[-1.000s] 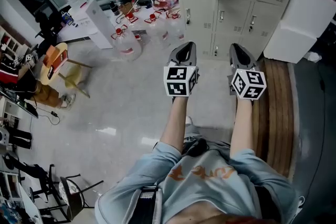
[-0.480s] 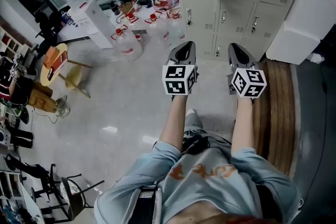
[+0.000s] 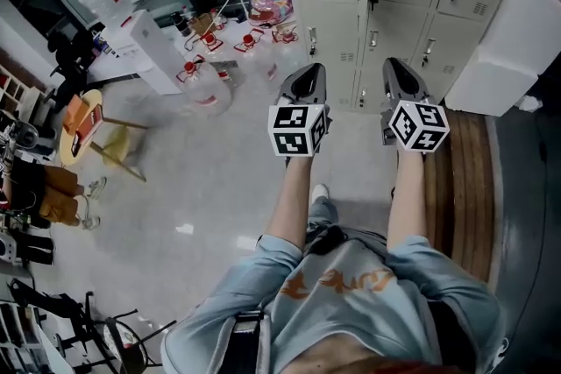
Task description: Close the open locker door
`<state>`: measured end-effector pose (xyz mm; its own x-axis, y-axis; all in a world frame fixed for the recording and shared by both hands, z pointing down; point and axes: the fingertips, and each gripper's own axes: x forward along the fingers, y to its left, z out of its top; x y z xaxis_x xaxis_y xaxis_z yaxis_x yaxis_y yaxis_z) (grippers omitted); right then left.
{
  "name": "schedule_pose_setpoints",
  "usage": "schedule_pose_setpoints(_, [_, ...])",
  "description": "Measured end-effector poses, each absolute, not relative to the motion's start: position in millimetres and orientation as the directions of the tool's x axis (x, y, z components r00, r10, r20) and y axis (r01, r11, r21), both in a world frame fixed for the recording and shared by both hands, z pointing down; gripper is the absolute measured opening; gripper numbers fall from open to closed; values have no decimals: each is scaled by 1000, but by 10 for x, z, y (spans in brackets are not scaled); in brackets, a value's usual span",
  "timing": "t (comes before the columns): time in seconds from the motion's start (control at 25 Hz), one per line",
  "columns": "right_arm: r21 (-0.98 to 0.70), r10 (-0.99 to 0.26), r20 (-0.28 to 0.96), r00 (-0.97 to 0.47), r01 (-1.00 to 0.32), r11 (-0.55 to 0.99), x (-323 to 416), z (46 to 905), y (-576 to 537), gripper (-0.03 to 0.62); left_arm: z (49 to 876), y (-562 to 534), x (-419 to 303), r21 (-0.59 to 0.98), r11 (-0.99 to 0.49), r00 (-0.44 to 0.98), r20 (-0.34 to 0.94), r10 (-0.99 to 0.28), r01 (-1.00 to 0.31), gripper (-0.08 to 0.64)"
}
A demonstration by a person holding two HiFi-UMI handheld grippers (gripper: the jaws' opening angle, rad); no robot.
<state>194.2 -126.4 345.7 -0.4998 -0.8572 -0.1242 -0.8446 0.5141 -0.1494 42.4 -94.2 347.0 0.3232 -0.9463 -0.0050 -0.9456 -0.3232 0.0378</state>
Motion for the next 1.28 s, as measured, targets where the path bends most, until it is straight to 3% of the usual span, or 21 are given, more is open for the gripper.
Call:
schedule_pose_setpoints(0.96, [-56,-881,-134,-454,-884,464,1524,3158,-3246,46,3728,-3099,-139,190,-431,442,22,-897,-882,21])
schedule_pose_setpoints(1.28, [-88,-885,-141,-443,-885,457,1552,3167,-3579,110,3865,-3473,-281,213,-440,458,45,-888,-873,21])
